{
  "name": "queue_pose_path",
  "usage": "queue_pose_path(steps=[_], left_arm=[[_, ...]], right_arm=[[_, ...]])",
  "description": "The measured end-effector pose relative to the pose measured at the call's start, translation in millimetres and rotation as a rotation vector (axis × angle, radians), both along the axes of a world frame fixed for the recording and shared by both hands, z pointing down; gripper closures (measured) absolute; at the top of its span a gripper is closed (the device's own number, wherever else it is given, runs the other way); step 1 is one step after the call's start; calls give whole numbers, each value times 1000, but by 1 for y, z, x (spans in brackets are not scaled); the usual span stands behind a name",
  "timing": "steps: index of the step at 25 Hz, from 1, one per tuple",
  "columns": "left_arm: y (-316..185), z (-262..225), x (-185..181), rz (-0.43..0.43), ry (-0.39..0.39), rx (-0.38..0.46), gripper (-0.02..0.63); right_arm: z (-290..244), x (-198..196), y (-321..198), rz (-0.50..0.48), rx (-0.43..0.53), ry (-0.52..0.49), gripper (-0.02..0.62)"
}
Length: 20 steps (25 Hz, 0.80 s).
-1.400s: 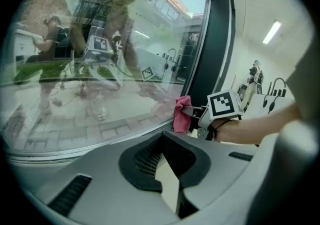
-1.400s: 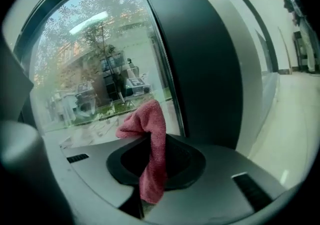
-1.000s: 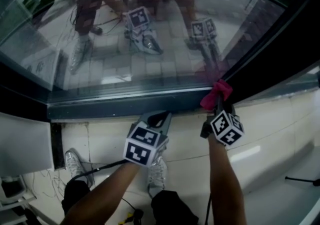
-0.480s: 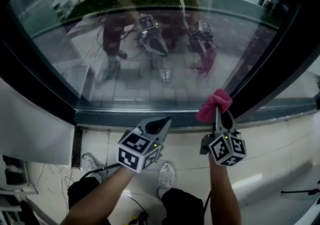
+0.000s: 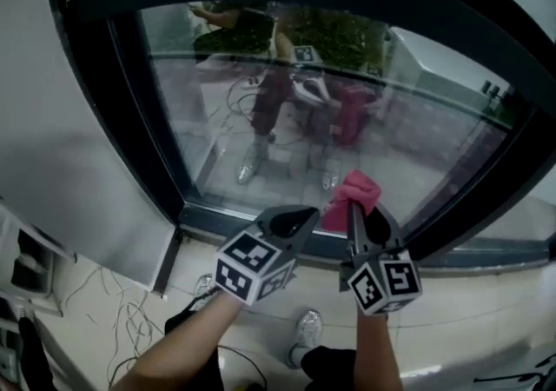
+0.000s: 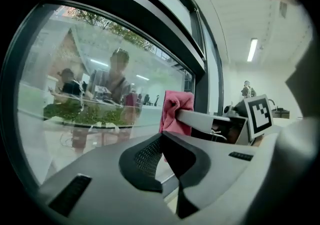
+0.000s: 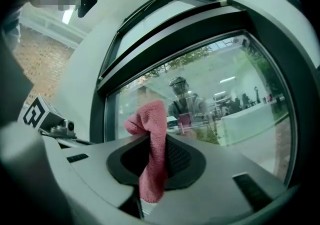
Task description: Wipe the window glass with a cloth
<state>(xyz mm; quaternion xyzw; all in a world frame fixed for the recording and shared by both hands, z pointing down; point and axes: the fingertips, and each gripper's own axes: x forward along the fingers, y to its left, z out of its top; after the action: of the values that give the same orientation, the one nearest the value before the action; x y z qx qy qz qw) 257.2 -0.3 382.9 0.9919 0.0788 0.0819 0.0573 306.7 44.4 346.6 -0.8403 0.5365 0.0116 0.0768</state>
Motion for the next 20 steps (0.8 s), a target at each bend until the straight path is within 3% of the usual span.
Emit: queue_pose_path(steps=[6, 9, 13, 20], left_arm=[[-51, -8, -26, -48, 73, -36, 600], [-59, -2, -31, -54, 70, -44, 600], [-62, 6, -24, -65, 51, -6, 600], [-75, 5, -31, -82, 72, -20, 600]], right_arm=[[-7, -44, -53, -140, 14, 12, 535], [1, -53, -67, -182, -39, 32, 535], [-3, -52, -73, -194, -54, 36, 535], [6, -56, -79, -188, -66, 31, 537]])
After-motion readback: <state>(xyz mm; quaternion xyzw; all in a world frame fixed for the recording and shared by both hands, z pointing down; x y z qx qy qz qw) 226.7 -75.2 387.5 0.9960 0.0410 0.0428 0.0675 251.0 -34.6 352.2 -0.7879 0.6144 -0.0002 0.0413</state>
